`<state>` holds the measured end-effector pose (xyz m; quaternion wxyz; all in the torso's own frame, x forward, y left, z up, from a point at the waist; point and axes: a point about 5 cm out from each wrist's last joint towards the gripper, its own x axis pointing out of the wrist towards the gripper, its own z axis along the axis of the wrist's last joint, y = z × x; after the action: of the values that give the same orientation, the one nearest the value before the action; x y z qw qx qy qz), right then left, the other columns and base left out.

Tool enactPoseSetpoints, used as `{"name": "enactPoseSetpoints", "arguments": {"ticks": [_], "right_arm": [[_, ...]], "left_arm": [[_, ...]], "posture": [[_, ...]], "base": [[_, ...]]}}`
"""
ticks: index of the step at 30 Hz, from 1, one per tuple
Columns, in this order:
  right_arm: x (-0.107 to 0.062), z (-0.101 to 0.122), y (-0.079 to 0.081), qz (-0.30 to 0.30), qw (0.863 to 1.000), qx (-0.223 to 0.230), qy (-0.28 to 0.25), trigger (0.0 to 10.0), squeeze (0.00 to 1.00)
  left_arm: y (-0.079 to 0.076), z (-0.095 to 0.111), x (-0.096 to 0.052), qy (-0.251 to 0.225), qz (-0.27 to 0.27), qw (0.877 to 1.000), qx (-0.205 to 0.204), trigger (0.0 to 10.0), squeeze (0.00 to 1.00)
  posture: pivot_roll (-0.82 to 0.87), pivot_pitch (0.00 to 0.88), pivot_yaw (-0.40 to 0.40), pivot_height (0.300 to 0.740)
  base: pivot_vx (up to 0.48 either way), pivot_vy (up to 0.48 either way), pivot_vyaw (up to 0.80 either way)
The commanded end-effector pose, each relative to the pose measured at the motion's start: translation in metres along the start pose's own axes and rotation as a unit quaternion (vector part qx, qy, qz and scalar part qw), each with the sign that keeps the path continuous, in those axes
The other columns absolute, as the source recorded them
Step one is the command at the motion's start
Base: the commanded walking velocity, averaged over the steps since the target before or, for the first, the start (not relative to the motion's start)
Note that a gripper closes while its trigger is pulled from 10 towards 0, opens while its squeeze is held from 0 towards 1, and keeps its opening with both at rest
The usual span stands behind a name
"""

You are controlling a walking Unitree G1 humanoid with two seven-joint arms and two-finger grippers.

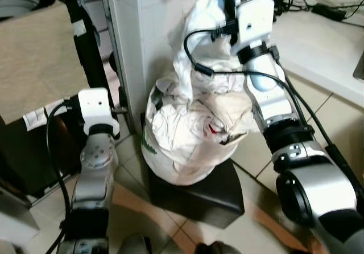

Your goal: Clothes washing

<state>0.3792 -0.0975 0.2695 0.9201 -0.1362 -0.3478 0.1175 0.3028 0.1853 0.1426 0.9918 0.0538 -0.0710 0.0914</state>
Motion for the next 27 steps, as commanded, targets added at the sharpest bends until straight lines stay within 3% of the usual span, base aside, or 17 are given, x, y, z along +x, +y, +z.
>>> {"name": "enactPoseSetpoints", "arguments": {"ticks": [1, 4, 5, 11, 16, 27], "right_arm": [[-0.004, 0.000, -0.008, -0.016, 1.000, -0.002, 0.002, 0.0, 0.00], [-0.012, -0.003, -0.011, -0.022, 1.000, -0.003, 0.009, 0.0, 0.00], [-0.019, -0.007, -0.013, -0.028, 0.999, 0.000, 0.015, 0.0, 0.00], [-0.040, -0.016, -0.011, -0.030, 0.999, -0.006, 0.034, 0.0, 0.00], [-0.039, -0.016, -0.004, -0.023, 0.999, -0.011, 0.042, 0.0, 0.00], [-0.037, -0.018, 0.005, -0.009, 0.998, 0.006, 0.058, 0.0, 0.00]], "left_arm": [[-0.002, 0.004, -0.007, -0.011, -0.032, 0.999, 0.010, 10.0, 0.00], [0.005, 0.003, -0.020, -0.010, -0.054, 0.998, 0.019, 10.0, 0.00], [0.011, 0.001, -0.033, -0.006, -0.073, 0.997, 0.028, 10.0, 0.00], [0.017, -0.003, -0.051, 0.000, -0.089, 0.995, 0.034, 10.0, 0.00], [0.004, 0.004, -0.046, -0.011, -0.097, 0.995, 0.026, 10.0, 0.00], [-0.009, 0.005, -0.038, -0.009, -0.102, 0.994, 0.022, 10.0, 0.00]], "posture": [[-0.02, 0.000, -0.021, 0.740], [-0.01, 0.000, -0.015, 0.740], [0.00, 0.000, -0.016, 0.740], [0.02, 0.000, -0.022, 0.740], [0.02, 0.000, -0.023, 0.740], [0.01, 0.000, -0.024, 0.740]], "base": [[0.000, 0.000, 0.00], [0.000, 0.000, 0.00], [0.000, 0.000, 0.00], [0.000, 0.000, 0.00], [0.000, 0.000, 0.12], [0.000, 0.000, 0.79]]}}
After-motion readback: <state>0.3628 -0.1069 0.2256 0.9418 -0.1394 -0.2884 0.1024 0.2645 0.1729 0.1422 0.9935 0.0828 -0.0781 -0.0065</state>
